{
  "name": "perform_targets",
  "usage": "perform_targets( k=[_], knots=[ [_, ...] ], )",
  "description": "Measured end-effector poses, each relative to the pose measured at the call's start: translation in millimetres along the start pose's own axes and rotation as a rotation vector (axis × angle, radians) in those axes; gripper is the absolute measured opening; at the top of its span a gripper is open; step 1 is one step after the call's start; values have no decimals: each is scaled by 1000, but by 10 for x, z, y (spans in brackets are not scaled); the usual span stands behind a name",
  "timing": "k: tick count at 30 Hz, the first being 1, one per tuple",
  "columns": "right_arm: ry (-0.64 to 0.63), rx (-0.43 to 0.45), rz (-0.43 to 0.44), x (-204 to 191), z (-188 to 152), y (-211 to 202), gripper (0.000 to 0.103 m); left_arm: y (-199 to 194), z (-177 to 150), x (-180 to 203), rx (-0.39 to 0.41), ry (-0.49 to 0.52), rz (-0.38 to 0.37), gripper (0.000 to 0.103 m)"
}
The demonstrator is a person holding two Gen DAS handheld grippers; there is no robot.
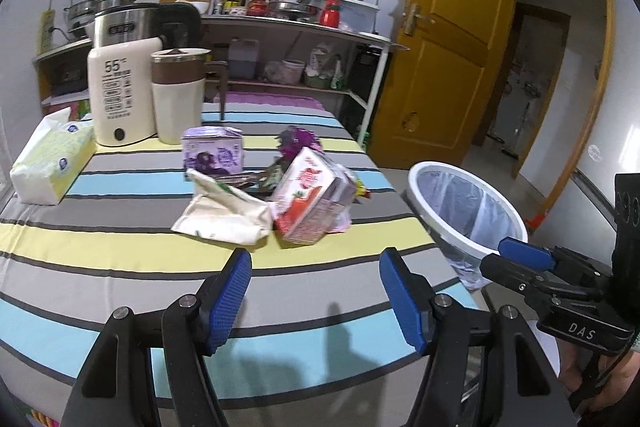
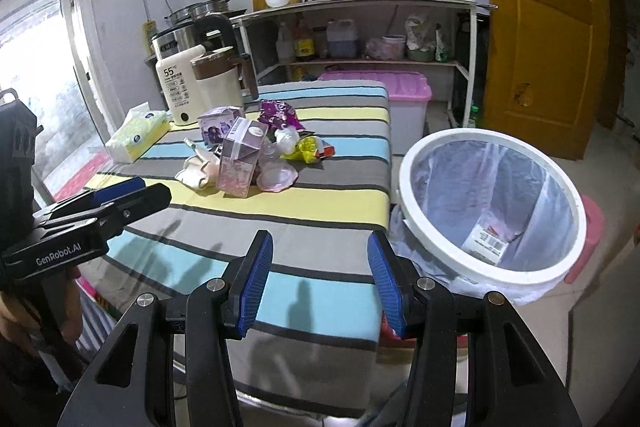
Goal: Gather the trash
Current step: 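Move both tools back toward the remaining trash on the table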
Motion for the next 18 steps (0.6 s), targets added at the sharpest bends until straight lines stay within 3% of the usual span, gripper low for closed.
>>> perform_targets(
  k=[18],
  knots=[
    [-11,-4,132,-371,405,524,51,233,125,-716,-12,-85,135,66]
  ],
)
Point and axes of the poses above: each gripper's, at about its wrist camera, not at the fingertips, and y roughly the way its jaws point, x to its right, z to its top, the point moved 7 cm from there along y, roughly the way its jaws point, and after that the axes turned 9 degrees about z, right-handed, at the moved point
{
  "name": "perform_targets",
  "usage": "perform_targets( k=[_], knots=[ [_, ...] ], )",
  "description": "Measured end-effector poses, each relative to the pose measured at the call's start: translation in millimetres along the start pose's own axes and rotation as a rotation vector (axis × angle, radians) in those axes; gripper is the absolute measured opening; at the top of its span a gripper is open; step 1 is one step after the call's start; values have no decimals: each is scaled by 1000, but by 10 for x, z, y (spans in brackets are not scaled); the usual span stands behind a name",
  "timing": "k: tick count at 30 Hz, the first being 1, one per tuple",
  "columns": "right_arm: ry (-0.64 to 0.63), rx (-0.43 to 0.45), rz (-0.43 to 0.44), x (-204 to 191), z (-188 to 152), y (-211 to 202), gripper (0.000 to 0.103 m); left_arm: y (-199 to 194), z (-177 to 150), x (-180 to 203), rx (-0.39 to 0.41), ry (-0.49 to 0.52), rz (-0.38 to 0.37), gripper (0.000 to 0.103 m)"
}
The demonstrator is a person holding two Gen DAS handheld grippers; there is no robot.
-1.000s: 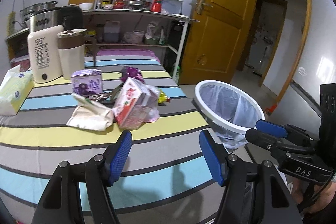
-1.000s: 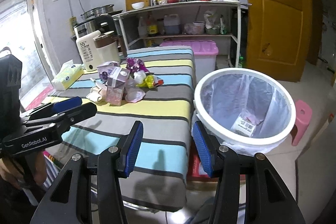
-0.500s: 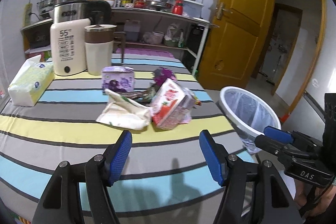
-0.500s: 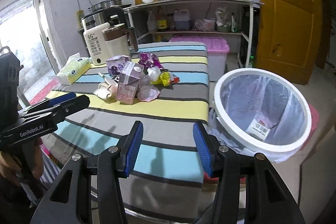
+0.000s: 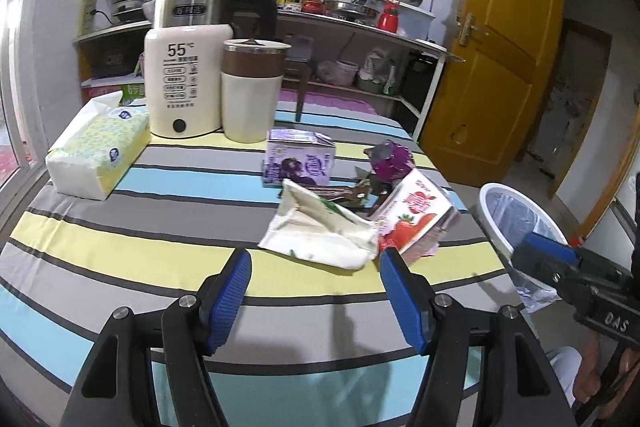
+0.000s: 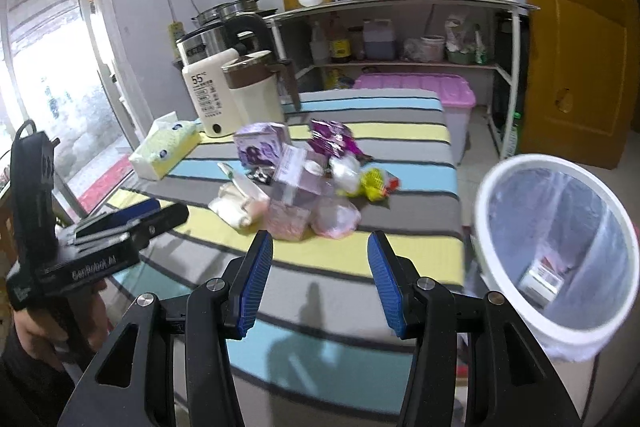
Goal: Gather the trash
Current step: 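Move both tools back toward the remaining trash on the table, then grasp the strawberry milk carton with the right tool while the left tool grasps the white paper bag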
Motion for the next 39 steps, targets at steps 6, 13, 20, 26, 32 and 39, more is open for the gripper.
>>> perform_targets(
  k=[6,13,20,26,32,39],
  knots=[
    [28,-29,36,-56,150,356,51,40,9,-117,-2,-14,7,66],
    [72,-55,30,-58,236,622,51,140,29,-224,-17,-40,-4,69],
    [56,-24,20,-106,285,590,39,200,77,-200,-39,-86,-57,69],
    [38,-2,35,-139,279,424,39,285,123,-41,-69,-121,-102,69],
    [51,25,21,-26,225,184,39,439,244,147,-78,-140,-109,67],
    [82,41,-3,138,164,18,39,760,255,266,-159,-158,-55,37]
  ],
)
Point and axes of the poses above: each gripper's, at about its wrist camera, not at the fingertips, and y roughly the way its jaws point, x to its right, z to its top, the point moved 7 cm from there along y, roughly the way its jaws point, and after that the axes turned 9 degrees about z, right-handed, at the moved point
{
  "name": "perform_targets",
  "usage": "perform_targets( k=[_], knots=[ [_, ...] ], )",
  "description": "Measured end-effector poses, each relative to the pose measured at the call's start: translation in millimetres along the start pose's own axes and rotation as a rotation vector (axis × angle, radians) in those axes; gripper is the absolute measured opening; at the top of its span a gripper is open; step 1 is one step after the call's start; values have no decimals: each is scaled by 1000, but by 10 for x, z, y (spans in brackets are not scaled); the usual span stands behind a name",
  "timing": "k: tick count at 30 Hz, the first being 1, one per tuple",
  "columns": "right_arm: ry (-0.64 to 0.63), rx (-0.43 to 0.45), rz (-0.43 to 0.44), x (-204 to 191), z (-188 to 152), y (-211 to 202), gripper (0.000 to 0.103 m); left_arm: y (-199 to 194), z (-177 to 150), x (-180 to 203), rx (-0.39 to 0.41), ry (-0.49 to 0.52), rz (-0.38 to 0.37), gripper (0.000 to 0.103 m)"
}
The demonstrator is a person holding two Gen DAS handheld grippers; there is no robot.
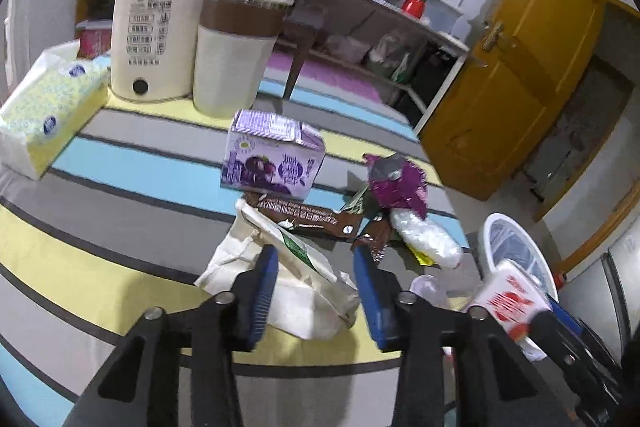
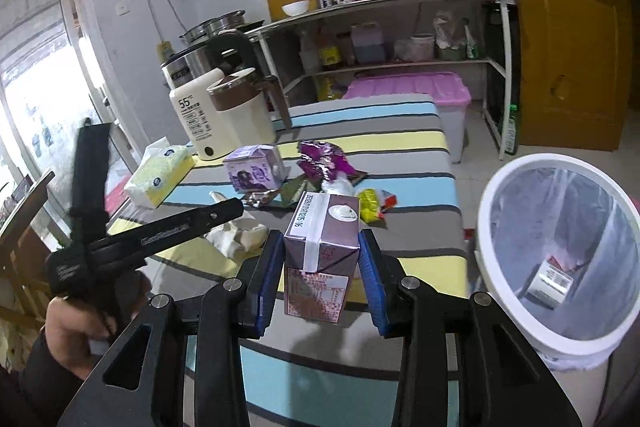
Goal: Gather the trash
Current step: 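Grasp the strawberry milk carton with the right tool while the left tool grasps the white paper bag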
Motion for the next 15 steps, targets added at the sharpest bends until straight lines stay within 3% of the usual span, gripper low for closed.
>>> perform_targets(
  k=[9,15],
  knots=[
    [1,16,-6,39,-23,-101,39,-11,-42,57,3,37,23,7],
    [-26,31,-21,-28,-33,-189,39,-244,-155,92,42,103,10,6]
  ],
)
Point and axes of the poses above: each gripper's, at about its wrist camera, not at the fingertips, and y roughly the way its jaws point, x to its right, z to its top, the point moved 7 cm from there along y, roughly the way its jaws point, and after that the axes turned 9 degrees about z, right-handed, at the moved point
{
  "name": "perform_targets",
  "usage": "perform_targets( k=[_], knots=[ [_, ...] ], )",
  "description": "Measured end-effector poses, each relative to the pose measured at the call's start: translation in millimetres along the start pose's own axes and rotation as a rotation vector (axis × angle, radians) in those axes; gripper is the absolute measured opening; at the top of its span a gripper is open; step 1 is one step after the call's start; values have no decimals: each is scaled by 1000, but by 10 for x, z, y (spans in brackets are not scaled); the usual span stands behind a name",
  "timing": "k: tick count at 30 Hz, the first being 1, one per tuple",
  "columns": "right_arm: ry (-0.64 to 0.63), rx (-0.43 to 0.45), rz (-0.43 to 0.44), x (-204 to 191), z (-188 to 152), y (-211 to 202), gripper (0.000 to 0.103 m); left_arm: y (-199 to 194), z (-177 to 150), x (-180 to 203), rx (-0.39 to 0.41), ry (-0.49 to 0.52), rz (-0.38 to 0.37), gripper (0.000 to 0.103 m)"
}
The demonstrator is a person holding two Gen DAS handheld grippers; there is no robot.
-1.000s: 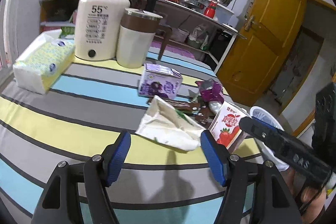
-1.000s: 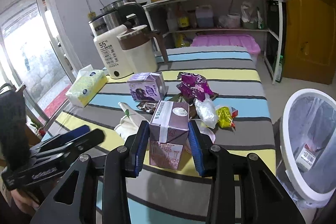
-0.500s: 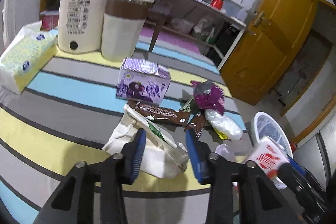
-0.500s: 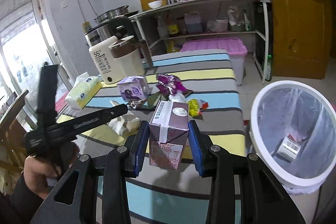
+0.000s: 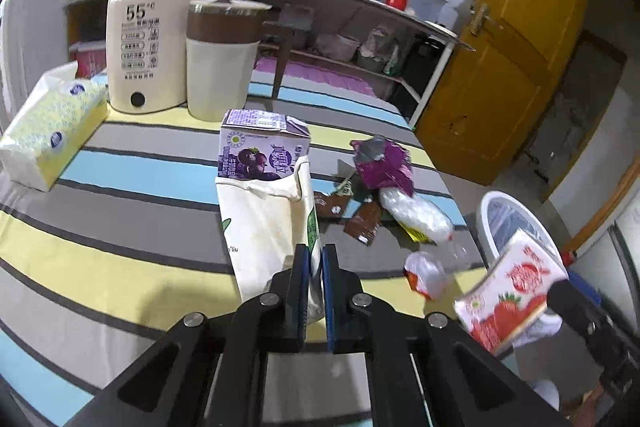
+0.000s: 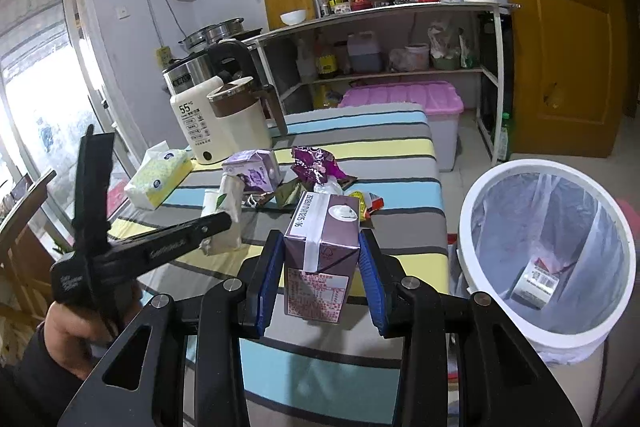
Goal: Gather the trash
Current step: 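Grasp the strawberry milk carton with the right tool while the left tool grasps the white paper bag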
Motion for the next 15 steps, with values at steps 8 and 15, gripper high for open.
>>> perform_targets(
  k=[8,15],
  knots=[
    [-20,19,-19,-41,-18,-148,39,-412,-116,190,74,93,-65,6],
    [-24,32,-44,-11,-55,-291,39,-613,-217,450,94,149,-130,6]
  ],
)
Point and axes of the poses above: each gripper's, at about its wrist camera, not at the fingertips, and y roughly the way its jaws point, x to its right, z to its top, the point moved 7 cm from there along y, roughly the way its jaws point, and after that the axes turned 9 degrees about z, right-handed, at the moved point
